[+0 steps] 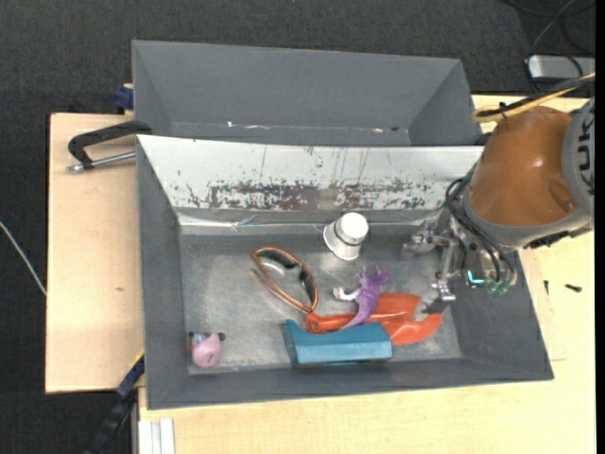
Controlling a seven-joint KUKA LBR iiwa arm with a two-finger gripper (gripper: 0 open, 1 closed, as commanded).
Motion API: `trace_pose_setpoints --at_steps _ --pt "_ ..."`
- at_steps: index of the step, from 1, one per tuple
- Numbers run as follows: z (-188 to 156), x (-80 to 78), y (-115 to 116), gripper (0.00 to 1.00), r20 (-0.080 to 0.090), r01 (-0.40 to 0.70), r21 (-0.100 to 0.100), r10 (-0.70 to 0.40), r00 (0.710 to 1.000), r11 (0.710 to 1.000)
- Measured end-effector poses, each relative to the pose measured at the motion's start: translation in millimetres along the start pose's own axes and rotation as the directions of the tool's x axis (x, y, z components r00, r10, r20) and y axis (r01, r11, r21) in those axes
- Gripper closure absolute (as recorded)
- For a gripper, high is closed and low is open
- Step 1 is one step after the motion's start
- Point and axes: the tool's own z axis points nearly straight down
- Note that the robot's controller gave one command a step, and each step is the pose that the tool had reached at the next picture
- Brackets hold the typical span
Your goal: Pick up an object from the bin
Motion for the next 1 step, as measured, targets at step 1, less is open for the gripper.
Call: trace_pose_setpoints --at_steps 1 --pt "-4.3 -1.9 0.2 0.00 0.008 0.001 0.001 -0.001 1.000 1.000"
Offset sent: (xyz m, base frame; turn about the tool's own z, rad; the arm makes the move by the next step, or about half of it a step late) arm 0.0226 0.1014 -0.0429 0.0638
